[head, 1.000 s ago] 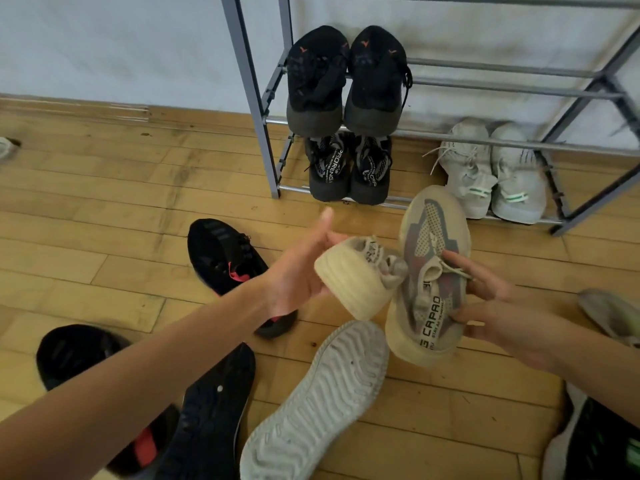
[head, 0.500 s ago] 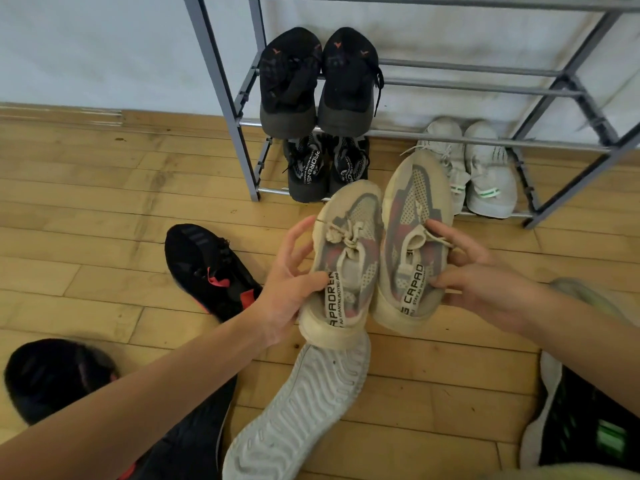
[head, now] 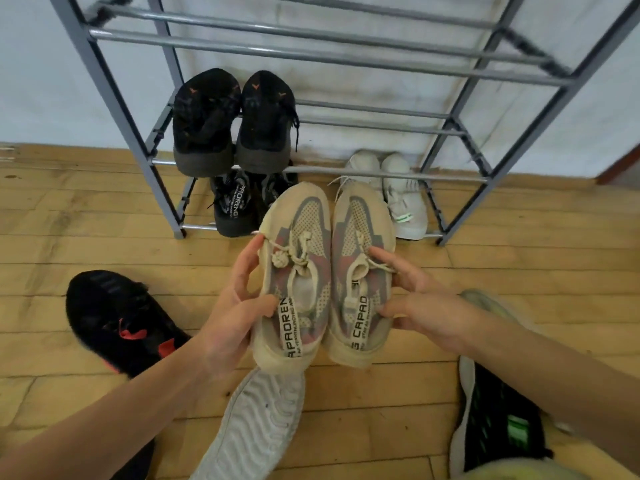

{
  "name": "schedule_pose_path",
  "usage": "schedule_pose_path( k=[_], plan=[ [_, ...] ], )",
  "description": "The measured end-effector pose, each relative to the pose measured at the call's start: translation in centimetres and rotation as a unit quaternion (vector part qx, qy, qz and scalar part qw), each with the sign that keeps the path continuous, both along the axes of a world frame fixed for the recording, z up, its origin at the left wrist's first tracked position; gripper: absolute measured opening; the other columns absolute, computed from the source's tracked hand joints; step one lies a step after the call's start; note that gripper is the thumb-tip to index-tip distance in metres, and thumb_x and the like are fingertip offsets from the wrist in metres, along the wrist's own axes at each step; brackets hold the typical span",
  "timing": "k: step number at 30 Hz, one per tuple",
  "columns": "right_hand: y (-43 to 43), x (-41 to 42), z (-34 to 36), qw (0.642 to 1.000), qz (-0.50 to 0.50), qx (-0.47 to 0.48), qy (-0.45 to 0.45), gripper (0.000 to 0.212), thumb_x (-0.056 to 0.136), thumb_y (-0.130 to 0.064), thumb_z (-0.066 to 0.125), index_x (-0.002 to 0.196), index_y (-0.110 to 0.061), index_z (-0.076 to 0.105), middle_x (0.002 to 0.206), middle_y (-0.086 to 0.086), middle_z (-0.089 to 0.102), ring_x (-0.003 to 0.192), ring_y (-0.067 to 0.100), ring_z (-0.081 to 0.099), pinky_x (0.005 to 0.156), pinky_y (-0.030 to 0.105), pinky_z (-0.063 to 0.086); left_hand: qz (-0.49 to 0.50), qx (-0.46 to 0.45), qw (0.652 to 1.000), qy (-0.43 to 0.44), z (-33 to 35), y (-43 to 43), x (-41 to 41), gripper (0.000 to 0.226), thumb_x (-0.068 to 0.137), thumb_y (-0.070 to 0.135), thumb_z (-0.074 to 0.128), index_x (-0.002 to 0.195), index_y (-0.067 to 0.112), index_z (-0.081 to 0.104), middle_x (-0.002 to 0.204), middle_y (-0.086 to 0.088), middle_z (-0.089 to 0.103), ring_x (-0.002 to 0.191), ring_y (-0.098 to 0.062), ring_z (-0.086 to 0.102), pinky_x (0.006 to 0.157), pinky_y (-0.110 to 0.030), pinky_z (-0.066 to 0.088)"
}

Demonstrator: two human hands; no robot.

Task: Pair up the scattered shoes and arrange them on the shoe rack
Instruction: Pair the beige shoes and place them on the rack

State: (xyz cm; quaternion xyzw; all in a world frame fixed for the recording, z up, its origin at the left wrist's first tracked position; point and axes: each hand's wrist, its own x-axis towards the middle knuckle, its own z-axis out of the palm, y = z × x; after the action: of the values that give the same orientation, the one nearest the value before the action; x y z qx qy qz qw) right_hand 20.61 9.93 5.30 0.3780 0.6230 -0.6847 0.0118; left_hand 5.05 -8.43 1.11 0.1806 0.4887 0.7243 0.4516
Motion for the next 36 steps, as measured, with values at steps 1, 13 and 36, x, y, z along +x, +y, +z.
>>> schedule_pose_path(
  k=[1, 13, 36],
  plan=[
    [0.4, 0.6, 0.6, 1.0, -0.005, 0.004, 0.004, 0.085, 0.077, 0.021, 0.051, 0.132, -0.044, 0.048, 0.12, 0.003, 0.056, 0.108, 0.025, 0.061, 0.077, 0.038, 0.058, -0.006, -0.001, 1.0, 0.004, 0.5, 0.6, 0.2, 0.097, 0.061, -0.011, 0.057, 0.142, 0.038, 0.034, 0.132, 0.01, 0.054, 0.104, -0.02, 0.067, 0.07, -0.038, 0.06],
    [5.2, 3.3, 6.3, 0.993, -0.076, 0.063, 0.061, 0.091, 0.079, 0.021, 0.05, 0.141, -0.044, 0.034, 0.121, 0.001, 0.061, 0.106, 0.024, 0.063, 0.074, 0.037, 0.055, -0.024, 0.012, 0.996, 0.089, 6.8, 8.6, 0.7, 0.097, 0.054, -0.01, 0.047, 0.14, 0.034, 0.04, 0.119, 0.009, 0.064, 0.095, -0.017, 0.069, 0.067, -0.035, 0.059],
    [21.1, -9.5, 3.8, 0.934, -0.121, 0.334, -0.043, 0.043, 0.097, -0.012, 0.038, 0.139, -0.004, 0.043, 0.138, 0.018, 0.049, 0.11, 0.024, 0.053, 0.084, 0.025, 0.047, -0.047, -0.267, 0.845, 0.462, 7.4, 28.1, -8.8, 0.051, 0.095, 0.012, 0.033, 0.145, 0.016, 0.028, 0.138, -0.018, 0.047, 0.121, -0.033, 0.05, 0.089, -0.03, 0.043]
  ],
)
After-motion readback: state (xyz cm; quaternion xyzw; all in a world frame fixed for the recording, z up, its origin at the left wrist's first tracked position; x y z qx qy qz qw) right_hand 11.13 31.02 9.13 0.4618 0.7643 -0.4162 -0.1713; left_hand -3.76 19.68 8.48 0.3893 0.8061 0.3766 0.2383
